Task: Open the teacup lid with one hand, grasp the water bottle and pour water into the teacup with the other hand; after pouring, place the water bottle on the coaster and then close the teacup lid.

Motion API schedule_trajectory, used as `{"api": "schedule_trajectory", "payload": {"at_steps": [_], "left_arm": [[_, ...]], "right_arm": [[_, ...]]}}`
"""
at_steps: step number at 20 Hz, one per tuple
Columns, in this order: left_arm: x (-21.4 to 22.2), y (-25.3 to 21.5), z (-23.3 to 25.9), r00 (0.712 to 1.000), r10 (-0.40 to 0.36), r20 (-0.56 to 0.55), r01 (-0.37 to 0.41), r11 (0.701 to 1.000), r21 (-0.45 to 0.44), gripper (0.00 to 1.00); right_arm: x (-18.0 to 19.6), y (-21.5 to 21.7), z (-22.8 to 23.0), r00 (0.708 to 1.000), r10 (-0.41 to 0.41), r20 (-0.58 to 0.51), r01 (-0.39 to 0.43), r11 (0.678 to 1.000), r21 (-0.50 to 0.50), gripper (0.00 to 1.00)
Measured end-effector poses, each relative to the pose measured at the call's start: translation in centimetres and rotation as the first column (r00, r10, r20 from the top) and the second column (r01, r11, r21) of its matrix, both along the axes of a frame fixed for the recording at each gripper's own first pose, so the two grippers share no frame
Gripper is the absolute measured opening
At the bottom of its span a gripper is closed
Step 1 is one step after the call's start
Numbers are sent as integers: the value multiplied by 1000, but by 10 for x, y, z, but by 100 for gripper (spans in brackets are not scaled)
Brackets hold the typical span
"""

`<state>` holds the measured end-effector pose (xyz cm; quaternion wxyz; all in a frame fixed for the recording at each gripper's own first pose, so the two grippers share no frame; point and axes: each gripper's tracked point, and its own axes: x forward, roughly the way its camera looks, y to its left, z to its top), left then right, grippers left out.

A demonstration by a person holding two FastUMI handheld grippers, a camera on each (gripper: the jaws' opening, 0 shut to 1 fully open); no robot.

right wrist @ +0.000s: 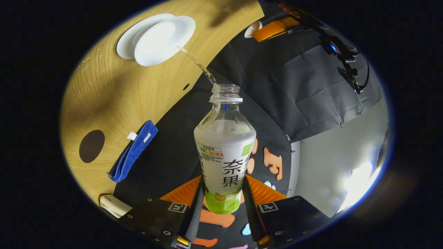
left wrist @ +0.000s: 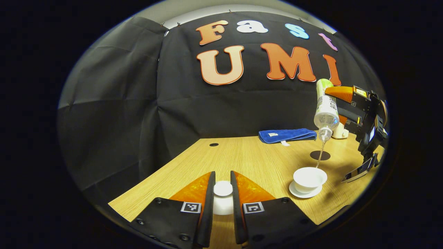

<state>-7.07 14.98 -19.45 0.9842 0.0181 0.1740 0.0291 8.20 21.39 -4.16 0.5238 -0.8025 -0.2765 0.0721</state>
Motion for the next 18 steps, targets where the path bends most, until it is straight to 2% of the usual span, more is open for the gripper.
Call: {"api": "schedule_trajectory", "payload": {"at_steps": [4, 5, 6, 10, 14, 18], "left_arm": [[0, -2, 1, 1000, -11, 4, 11, 1000, 3, 30], [0, -3, 3, 1000, -15, 7, 15, 1000, -1, 30], [0, -4, 3, 1000, -19, 8, 19, 1000, -3, 30], [2, -14, 9, 999, -32, 28, 32, 999, -12, 30], [6, -24, 14, 998, -48, 37, 49, 999, -19, 30], [10, -37, 20, 996, -66, 53, 68, 997, -39, 30]], "right_arm": [[-3, 8, -15, 1000, 11, -26, -11, 1000, -11, 60], [-5, 8, -20, 999, 12, -36, -13, 1000, -15, 57], [-7, 8, -25, 999, 11, -49, -12, 1000, -14, 60], [-7, 1, -47, 989, -15, -149, 20, 999, 31, 60], [-8, -6, -61, 960, -38, -277, 74, 990, 120, 60], [-11, -11, -77, 896, -26, -443, 159, 951, 266, 60]]}}
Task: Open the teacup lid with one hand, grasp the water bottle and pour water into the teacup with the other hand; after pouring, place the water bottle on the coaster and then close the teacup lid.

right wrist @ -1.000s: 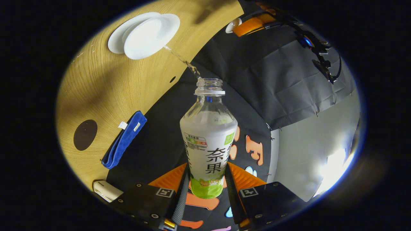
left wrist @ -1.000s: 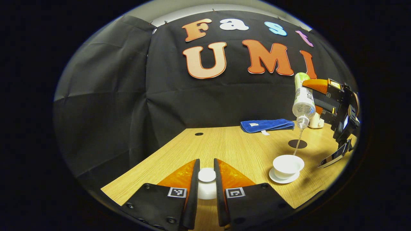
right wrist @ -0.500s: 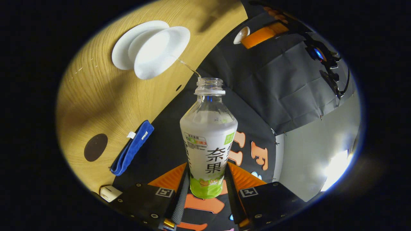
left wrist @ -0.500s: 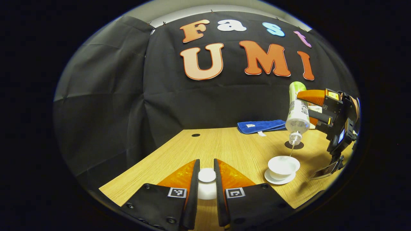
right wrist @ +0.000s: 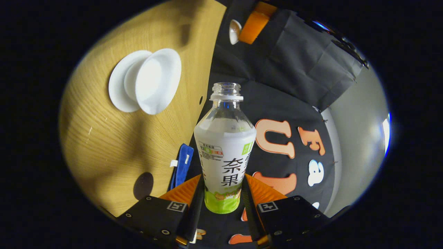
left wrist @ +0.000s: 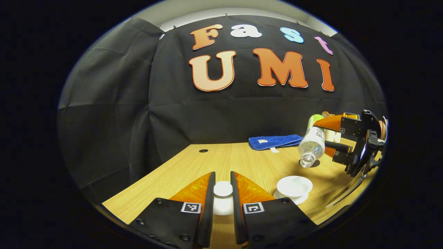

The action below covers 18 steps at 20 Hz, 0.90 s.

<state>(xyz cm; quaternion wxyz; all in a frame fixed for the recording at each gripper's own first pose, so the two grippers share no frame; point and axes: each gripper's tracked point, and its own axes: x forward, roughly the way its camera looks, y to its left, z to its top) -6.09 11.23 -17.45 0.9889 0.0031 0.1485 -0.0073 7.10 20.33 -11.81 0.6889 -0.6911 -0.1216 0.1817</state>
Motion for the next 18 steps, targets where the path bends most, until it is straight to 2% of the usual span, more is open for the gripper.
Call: {"api": "schedule_trajectory", "payload": {"at_steps": [4, 6, 9, 12, 15, 18], "left_arm": [[6, -17, 9, 1000, -24, 18, 25, 1000, -16, 30], [9, -29, 13, 999, -43, 30, 43, 999, -28, 30], [14, -46, 20, 996, -70, 48, 72, 997, -41, 30], [16, -60, 27, 994, -90, 62, 93, 995, -48, 30], [18, -70, 31, 992, -102, 73, 105, 994, -42, 30], [20, -79, 35, 991, -106, 84, 111, 992, -53, 30]], "right_arm": [[1, -1, -2, 991, -34, -132, 57, 984, 169, 60], [5, -8, 0, 978, -52, -200, 105, 958, 266, 60], [18, -13, 7, 958, -77, -275, 186, 899, 397, 60], [29, -29, 13, 935, -92, -342, 272, 806, 526, 60], [42, -45, 8, 906, -80, -416, 354, 685, 637, 60], [57, -63, 3, 874, -61, -482, 434, 546, 717, 60]]}}
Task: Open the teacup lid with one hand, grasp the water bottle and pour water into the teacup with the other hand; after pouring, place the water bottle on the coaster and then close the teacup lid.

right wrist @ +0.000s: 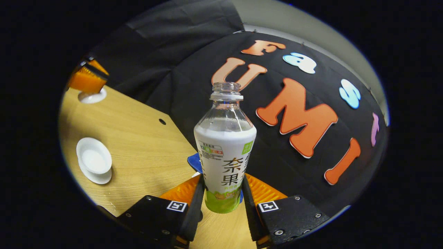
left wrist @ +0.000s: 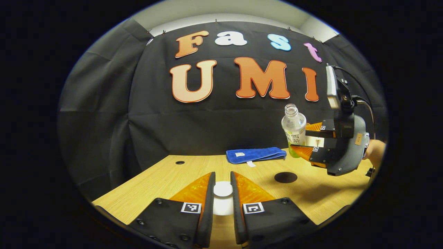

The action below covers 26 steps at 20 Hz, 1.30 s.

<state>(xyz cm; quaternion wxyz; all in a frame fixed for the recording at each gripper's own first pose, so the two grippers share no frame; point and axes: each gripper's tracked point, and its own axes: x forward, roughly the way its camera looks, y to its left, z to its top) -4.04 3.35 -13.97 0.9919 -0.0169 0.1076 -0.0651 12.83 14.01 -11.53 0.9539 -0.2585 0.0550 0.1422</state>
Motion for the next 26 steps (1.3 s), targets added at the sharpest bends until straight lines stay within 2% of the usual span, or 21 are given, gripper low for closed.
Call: {"api": "schedule_trajectory", "payload": {"at_steps": [4, 7, 10, 15, 16, 19, 22, 26], "left_arm": [[2, -9, -1, 1000, -1, -3, 0, 1000, -11, 30], [3, -14, -1, 1000, 2, -3, -2, 1000, -19, 30], [4, -20, -3, 1000, -2, -9, 2, 1000, -28, 30], [8, -28, -9, 1000, -10, -20, 9, 999, -36, 30], [8, -28, -10, 1000, -11, -24, 10, 999, -38, 30], [9, -32, -16, 999, -15, -40, 13, 999, -43, 30], [10, -35, -18, 999, -20, -49, 18, 999, -44, 30], [12, -43, -21, 998, -33, -55, 31, 998, -49, 30]], "right_arm": [[16, -10, -15, 995, -26, -99, 47, 977, 210, 60], [23, -12, -35, 980, -26, -195, 91, 938, 333, 60], [28, -13, -58, 958, -15, -288, 140, 898, 416, 60], [30, -14, -94, 925, -8, -380, 188, 878, 441, 58], [31, -13, -100, 919, -4, -395, 195, 874, 444, 61], [27, -10, -118, 903, -4, -431, 212, 875, 435, 61], [26, -8, -126, 888, 3, -460, 225, 869, 441, 61], [24, -10, -125, 883, 1, -470, 238, 861, 450, 61]]}}
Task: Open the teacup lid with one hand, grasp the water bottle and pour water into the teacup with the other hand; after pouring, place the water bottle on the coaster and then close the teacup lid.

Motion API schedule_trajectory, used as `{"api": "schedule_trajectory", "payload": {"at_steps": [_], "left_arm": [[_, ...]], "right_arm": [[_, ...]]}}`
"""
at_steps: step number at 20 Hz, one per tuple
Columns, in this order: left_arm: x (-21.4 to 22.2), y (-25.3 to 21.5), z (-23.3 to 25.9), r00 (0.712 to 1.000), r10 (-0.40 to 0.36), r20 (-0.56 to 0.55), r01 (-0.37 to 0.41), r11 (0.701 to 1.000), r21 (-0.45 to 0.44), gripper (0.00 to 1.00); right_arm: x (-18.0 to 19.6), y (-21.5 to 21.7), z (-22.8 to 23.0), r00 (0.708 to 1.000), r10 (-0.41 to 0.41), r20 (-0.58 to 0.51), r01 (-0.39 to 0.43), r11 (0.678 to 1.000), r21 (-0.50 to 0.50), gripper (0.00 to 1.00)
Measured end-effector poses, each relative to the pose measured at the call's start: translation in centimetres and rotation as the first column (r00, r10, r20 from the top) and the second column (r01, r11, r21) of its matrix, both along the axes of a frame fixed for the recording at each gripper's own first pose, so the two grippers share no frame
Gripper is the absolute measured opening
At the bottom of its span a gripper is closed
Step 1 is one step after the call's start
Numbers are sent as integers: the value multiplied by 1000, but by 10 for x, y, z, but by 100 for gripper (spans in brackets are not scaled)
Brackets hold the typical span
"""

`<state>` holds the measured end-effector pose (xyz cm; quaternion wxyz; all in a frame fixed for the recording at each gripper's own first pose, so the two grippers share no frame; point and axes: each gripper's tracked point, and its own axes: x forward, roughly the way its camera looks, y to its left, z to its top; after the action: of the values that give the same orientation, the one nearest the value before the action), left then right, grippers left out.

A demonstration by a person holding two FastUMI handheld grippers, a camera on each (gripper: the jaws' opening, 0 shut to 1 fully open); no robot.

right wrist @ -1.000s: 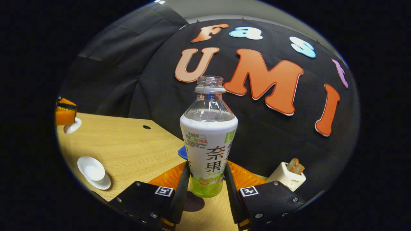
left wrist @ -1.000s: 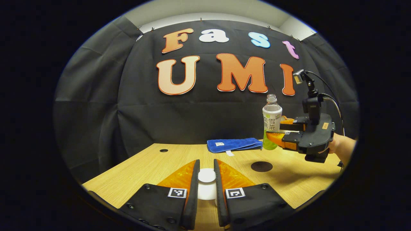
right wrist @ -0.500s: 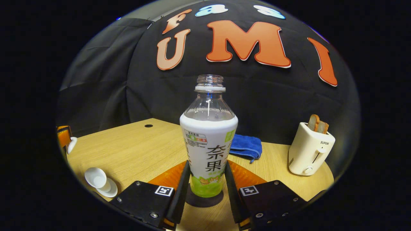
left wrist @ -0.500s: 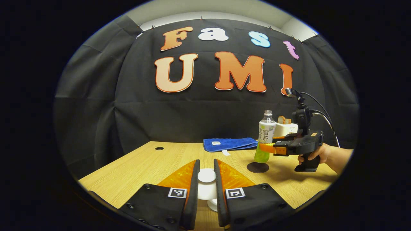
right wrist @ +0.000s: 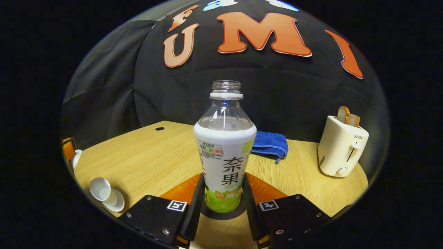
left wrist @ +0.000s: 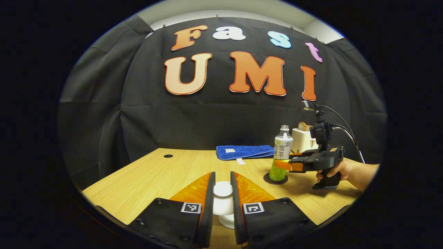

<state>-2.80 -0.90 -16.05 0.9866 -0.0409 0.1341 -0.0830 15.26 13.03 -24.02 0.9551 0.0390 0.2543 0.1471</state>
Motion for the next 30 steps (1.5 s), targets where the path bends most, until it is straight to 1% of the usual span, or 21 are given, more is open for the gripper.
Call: {"api": "schedule_trajectory", "payload": {"at_steps": [2, 3, 5, 6, 7, 8, 9, 10, 11, 16, 17, 19, 21, 22, 23, 24, 26, 28, 29, 30], "left_arm": [[0, -5, -1, 1000, -13, -9, 12, 1000, -11, 31], [0, -9, -4, 1000, -20, -17, 20, 1000, -15, 30], [0, -15, -12, 999, -31, -28, 30, 999, -9, 30], [-1, -18, -18, 999, -36, -40, 36, 999, -6, 30], [-2, -22, -24, 998, -44, -54, 44, 999, -4, 30], [-1, -26, -29, 997, -51, -63, 51, 999, -5, 30], [0, -30, -31, 996, -60, -69, 59, 998, -4, 30], [-1, -32, -34, 995, -63, -76, 63, 998, 1, 30], [1, -35, -39, 995, -64, -81, 64, 998, 7, 29], [0, -43, -57, 990, -67, -126, 71, 997, 27, 30], [0, -41, -62, 989, -61, -135, 67, 997, 40, 29], [-1, -37, -72, 985, -42, -167, 52, 997, 56, 30], [1, -41, -70, 985, -49, -163, 58, 997, 49, 30], [0, -40, -71, 985, -49, -165, 59, 997, 57, 29], [-1, -40, -72, 984, -45, -170, 57, 996, 65, 30], [-1, -40, -70, 985, -44, -167, 56, 996, 63, 30], [-1, -42, -68, 986, -45, -160, 54, 997, 56, 33], [3, -38, -59, 990, -18, -141, 27, 998, 64, 40], [5, -35, -54, 991, -1, -131, 9, 998, 61, 53], [8, -34, -47, 993, 13, -117, -7, 998, 58, 62]], "right_arm": [[0, 0, -1, 1000, -5, -13, 5, 1000, 13, 60], [-2, 0, -1, 1000, -3, -29, 4, 1000, 24, 66], [-6, -1, -2, 999, -1, -42, 2, 999, 32, 72], [-8, -3, 0, 999, -2, -34, 3, 1000, 26, 81], [-11, -6, 2, 1000, -1, -25, 1, 1000, 18, 83], [-13, -9, 6, 1000, -1, -15, 1, 1000, 17, 84], [-16, -10, 10, 1000, -1, -5, 1, 1000, 21, 89], [-19, -12, 14, 1000, -2, 2, 2, 1000, 25, 92], [-23, -16, 18, 1000, -5, 8, 5, 1000, 27, 93], [-43, -34, 44, 998, -23, 63, 21, 999, 31, 97], [-47, -38, 49, 997, -28, 75, 25, 999, 36, 97], [-57, -44, 60, 995, -34, 89, 28, 998, 62, 97], [-64, -53, 71, 993, -48, 108, 40, 996, 82, 97], [-67, -59, 78, 991, -59, 121, 49, 995, 84, 97], [-70, -65, 82, 989, -69, 133, 59, 995, 82, 96], [-72, -70, 87, 986, -81, 146, 69, 994, 82, 97], [-77, -79, 95, 980, -104, 167, 90, 992, 88, 96], [-81, -88, 99, 974, -128, 186, 112, 989, 92, 96], [-84, -90, 102, 970, -139, 197, 124, 988, 89, 96], [-86, -94, 106, 966, -149, 211, 135, 987, 83, 96]]}}
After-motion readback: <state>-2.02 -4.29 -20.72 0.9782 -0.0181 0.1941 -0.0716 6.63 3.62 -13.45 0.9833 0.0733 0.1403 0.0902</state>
